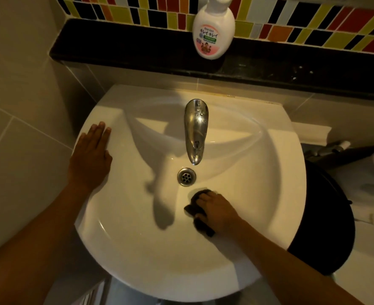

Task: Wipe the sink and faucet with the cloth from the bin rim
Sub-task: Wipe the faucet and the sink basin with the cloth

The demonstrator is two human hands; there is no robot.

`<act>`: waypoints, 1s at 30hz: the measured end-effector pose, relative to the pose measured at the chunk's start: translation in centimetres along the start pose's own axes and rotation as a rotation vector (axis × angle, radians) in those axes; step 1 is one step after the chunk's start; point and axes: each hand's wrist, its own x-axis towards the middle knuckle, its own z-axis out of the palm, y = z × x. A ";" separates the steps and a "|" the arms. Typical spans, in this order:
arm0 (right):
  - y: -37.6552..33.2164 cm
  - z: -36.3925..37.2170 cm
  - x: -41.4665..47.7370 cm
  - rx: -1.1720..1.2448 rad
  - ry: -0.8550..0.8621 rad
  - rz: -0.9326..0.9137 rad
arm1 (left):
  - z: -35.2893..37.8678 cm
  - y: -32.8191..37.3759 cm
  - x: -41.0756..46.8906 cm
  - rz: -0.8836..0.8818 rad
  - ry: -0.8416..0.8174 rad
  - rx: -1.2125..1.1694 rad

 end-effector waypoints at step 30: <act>0.5 -27.2 -4.4 0.514 0.247 0.242 | -14.2 18.1 4.8 -0.082 0.236 -0.740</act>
